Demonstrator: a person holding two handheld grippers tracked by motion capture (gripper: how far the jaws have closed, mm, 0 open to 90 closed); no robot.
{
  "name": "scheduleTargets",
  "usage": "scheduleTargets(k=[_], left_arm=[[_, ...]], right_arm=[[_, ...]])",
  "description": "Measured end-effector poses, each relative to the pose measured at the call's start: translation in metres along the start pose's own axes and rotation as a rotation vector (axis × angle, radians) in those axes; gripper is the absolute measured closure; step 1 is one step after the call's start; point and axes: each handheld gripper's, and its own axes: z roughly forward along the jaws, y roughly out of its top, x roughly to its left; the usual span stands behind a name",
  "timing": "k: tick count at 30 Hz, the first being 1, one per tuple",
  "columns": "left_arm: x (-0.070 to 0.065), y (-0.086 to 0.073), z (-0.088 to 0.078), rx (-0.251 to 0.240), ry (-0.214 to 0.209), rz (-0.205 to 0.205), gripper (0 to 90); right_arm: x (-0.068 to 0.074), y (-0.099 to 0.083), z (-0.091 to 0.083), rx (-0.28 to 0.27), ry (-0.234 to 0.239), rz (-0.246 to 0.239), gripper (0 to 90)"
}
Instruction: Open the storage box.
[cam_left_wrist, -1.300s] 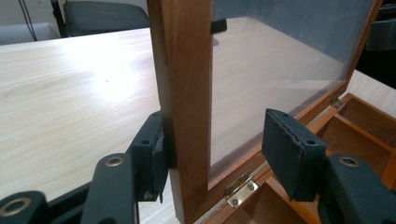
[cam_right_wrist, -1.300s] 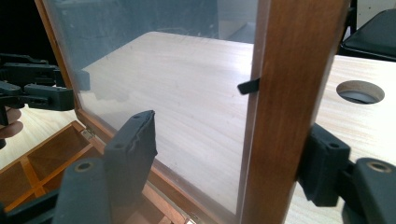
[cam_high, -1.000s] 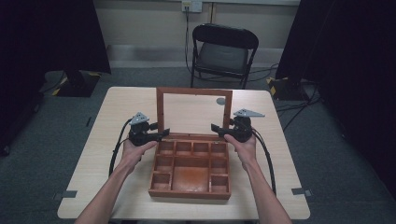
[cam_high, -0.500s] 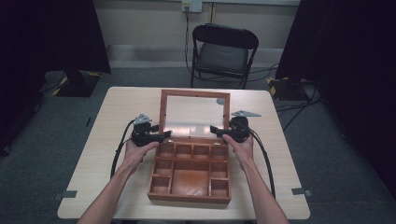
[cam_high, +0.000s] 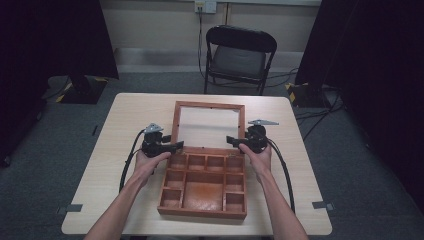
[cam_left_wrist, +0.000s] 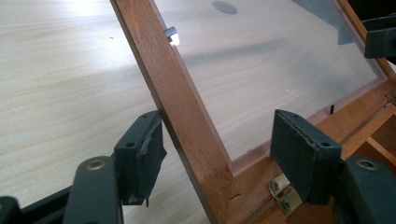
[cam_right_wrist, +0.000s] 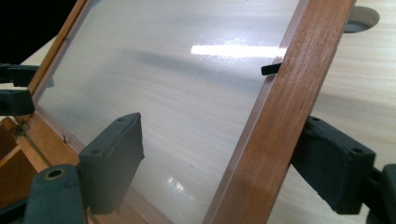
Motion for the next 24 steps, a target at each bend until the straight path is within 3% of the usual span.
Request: scheduleTargets(k=[5, 7, 9, 11, 16, 24], left_arm=[[0.001, 0.001, -0.003, -0.025, 0.000, -0.004, 34.4], [0.001, 0.001, -0.004, -0.025, 0.002, 0.001, 34.3], [0.002, 0.001, -0.005, -0.021, 0.004, 0.008, 34.4], [0.002, 0.001, -0.005, -0.019, 0.006, 0.006, 34.5], [0.001, 0.001, -0.005, -0.025, 0.002, 0.010, 34.5], [0.002, 0.001, -0.017, -0.023, 0.005, 0.021, 29.3]], right_arm=[[-0.002, -0.001, 0.000, 0.021, -0.034, 0.005, 17.2], [-0.007, -0.003, 0.003, 0.054, -0.016, 0.041, 16.9], [-0.008, -0.005, 0.000, 0.005, -0.021, 0.037, 24.0], [-0.007, -0.002, -0.004, -0.028, -0.004, 0.044, 21.5], [-0.005, 0.003, -0.009, -0.042, 0.002, 0.028, 20.8], [-0.006, -0.005, -0.016, -0.016, -0.013, 0.022, 15.5]])
